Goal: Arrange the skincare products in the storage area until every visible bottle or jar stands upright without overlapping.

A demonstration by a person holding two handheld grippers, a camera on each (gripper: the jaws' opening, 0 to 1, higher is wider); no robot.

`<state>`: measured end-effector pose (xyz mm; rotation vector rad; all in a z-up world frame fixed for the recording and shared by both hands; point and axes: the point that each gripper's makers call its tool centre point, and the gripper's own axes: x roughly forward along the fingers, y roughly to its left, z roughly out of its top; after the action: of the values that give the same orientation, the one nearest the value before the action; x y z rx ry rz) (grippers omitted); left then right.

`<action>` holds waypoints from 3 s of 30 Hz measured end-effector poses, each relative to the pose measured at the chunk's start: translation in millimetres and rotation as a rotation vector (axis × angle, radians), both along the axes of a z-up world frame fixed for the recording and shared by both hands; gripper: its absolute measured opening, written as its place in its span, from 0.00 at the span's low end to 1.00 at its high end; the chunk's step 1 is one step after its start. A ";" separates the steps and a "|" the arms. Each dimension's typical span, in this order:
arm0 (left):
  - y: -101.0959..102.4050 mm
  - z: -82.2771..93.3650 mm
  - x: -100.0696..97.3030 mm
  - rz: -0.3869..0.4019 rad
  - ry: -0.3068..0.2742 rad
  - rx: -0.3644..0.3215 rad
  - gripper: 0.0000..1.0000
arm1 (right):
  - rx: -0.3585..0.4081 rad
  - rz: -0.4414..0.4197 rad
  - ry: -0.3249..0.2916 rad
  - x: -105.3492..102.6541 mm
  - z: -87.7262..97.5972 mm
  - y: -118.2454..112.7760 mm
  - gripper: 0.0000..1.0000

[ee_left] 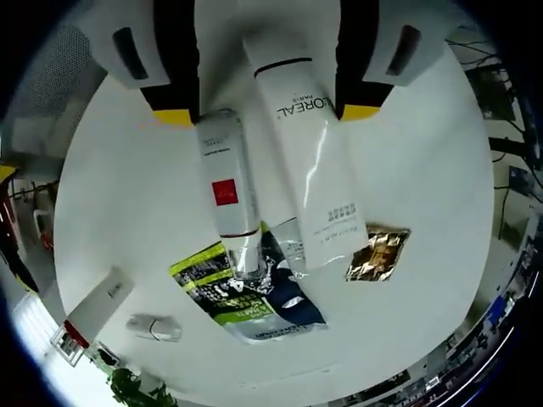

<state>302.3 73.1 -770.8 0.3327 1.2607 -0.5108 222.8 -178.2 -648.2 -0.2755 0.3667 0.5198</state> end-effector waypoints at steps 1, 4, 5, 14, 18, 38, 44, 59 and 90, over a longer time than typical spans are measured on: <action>-0.1 -0.5 0.6 0.001 0.002 0.002 0.59 | -0.001 0.000 0.001 0.1 -0.1 0.1 0.97; 0.3 -0.1 4.5 0.001 -0.004 0.002 0.59 | -0.003 -0.002 0.004 0.4 -1.4 -0.6 0.97; 0.9 0.0 5.0 0.000 0.000 0.002 0.59 | -0.001 -0.002 0.005 0.4 -1.3 -0.3 0.97; 1.9 9.9 7.6 0.073 0.017 -0.076 0.58 | -0.003 -0.004 0.010 0.1 -1.9 -0.3 0.97; 7.6 14.5 5.8 0.086 0.018 -0.073 0.59 | -0.005 -0.004 0.012 0.1 -2.4 -0.2 0.97; 7.9 31.6 38.8 0.260 0.002 -0.201 0.49 | -0.011 -0.014 0.030 0.3 -6.0 -2.1 0.97; 9.6 22.5 41.2 0.257 0.008 -0.158 0.37 | -0.013 -0.019 0.034 0.9 -6.9 -3.4 0.97; 1.9 11.5 44.5 0.027 -0.021 0.043 0.34 | -0.025 -0.023 0.045 0.8 -9.3 -4.1 0.96; 16.9 55.2 38.2 0.184 -0.164 -0.104 0.29 | -0.053 0.065 0.055 -5.1 -14.6 10.8 0.94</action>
<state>340.5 90.0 -715.6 0.1650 1.0890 -0.3821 217.7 -167.3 -662.8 -0.3256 0.4268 0.5833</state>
